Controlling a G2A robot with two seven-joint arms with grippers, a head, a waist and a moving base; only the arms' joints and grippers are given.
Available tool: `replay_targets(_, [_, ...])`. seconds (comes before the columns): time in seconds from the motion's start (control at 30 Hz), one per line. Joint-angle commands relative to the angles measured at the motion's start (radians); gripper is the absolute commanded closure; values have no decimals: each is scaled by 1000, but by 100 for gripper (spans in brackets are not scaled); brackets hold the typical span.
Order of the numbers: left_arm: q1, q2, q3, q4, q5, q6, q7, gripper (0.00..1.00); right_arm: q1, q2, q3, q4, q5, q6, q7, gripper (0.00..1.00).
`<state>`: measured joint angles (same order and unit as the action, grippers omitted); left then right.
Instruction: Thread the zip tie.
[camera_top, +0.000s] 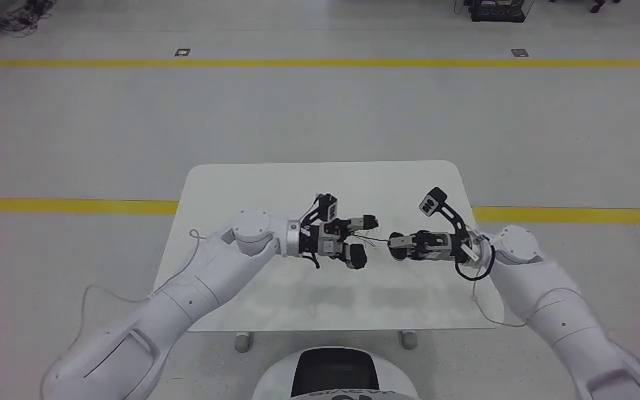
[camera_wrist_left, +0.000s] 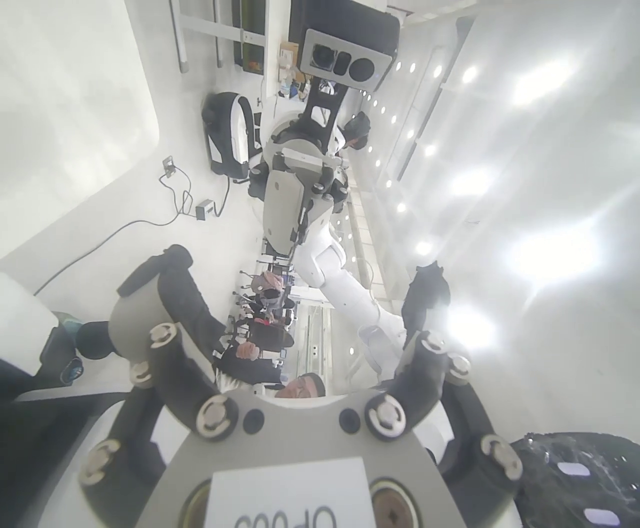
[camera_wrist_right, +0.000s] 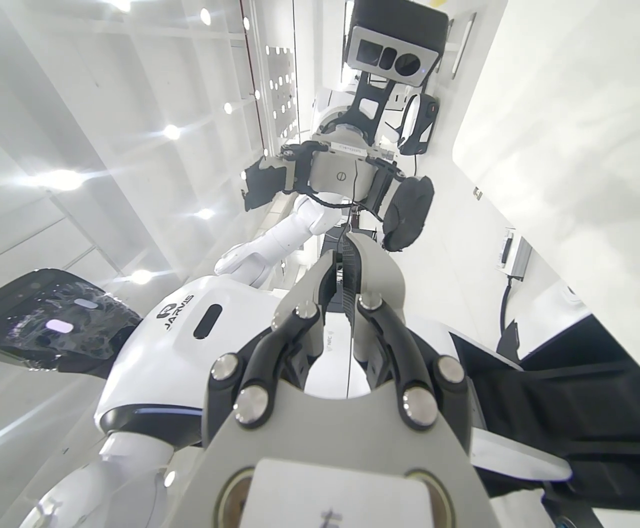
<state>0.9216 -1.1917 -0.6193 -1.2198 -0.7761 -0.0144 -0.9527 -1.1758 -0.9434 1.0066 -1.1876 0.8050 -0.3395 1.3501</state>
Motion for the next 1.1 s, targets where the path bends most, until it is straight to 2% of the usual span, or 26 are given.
replay_targets(0.0, [10, 2, -3, -22, 27, 11, 58, 0, -7, -1, 8, -10, -11, -1, -18, 100])
replay_targets(0.17, [28, 8, -13, -68, 79, 42, 144, 0, -18, -7, 21, -17, -27, -1, -32, 100])
replay_targets(0.23, [36, 10, -19, -81, 81, 45, 144, 0, -17, -9, 28, -12, -31, -1, -33, 100])
replay_targets(0.43, [36, 10, -19, -81, 81, 45, 144, 0, -17, -9, 28, -12, -31, -1, -33, 100])
replay_targets(0.57, [48, 10, -20, -93, 82, 41, 165, 0, -31, -11, 26, -41, -55, 8, -71, 100])
replay_targets(0.7, [58, 10, -27, -102, 78, 42, 157, 0, -38, -13, 30, -54, -66, 10, -70, 100])
replay_targets(1.07, [68, 9, -41, -95, 73, 39, 136, 0, -49, -16, 52, -60, -72, 4, -56, 100])
